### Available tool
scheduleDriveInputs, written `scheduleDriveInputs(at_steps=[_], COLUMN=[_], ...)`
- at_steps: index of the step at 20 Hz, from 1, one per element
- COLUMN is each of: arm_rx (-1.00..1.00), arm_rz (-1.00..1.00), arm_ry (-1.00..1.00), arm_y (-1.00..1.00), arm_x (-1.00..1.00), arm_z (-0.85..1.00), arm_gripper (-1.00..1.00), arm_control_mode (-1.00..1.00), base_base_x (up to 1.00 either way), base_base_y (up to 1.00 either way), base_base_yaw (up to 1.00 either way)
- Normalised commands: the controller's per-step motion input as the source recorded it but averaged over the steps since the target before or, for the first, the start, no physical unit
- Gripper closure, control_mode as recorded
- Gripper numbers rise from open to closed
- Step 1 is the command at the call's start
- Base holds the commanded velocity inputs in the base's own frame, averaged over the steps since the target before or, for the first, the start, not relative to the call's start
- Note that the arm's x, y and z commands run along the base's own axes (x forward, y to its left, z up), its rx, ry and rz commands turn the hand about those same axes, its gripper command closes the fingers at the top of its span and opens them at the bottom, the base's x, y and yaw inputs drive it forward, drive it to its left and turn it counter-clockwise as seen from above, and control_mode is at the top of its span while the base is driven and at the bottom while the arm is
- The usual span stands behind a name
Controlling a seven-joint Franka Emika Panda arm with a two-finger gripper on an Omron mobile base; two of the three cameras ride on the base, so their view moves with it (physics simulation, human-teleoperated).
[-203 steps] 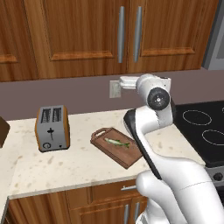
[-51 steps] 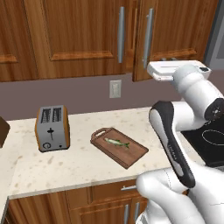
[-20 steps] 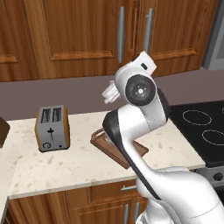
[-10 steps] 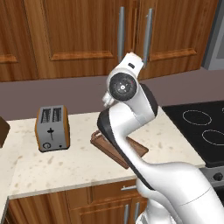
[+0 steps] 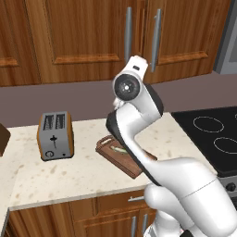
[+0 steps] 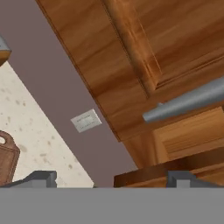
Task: Open the cabinet, retrieve the rolling pin, and place it next to the meat on the cutting board to prepare for tenderizing.
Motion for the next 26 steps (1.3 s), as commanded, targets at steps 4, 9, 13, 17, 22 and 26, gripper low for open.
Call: scheduleDriveInputs(at_steps=[4,9,13,17,22,26], arm_rx=[-0.08,-0.07,-0.06,-0.06,-0.06,-0.06], arm_rz=[-0.02,-0.04,-0.04,-0.03,-0.04,-0.04], arm_ry=[0.07,0.04,0.03,0.0,0.0,0.04], arm_y=[0.0,-0.02,-0.1,-0.16,-0.25,-0.16], arm_x=[0.43,0.25,0.22,0.09,0.01,0.17], arm_z=[0.0,0.0,0.0,0.0,0.0,0.0], arm_gripper=[-1.0,-1.0,-1.0,-1.0,-1.0,-1.0], arm_control_mode=[-1.0,-1.0,-1.0,-1.0,-1.0,-1.0], base_base_x=[0.0,0.0,0.0,0.0,0.0,0.0], base_base_y=[0.0,0.0,0.0,0.0,0.0,0.0], base_base_yaw=[0.0,0.0,0.0,0.0,0.0,0.0])
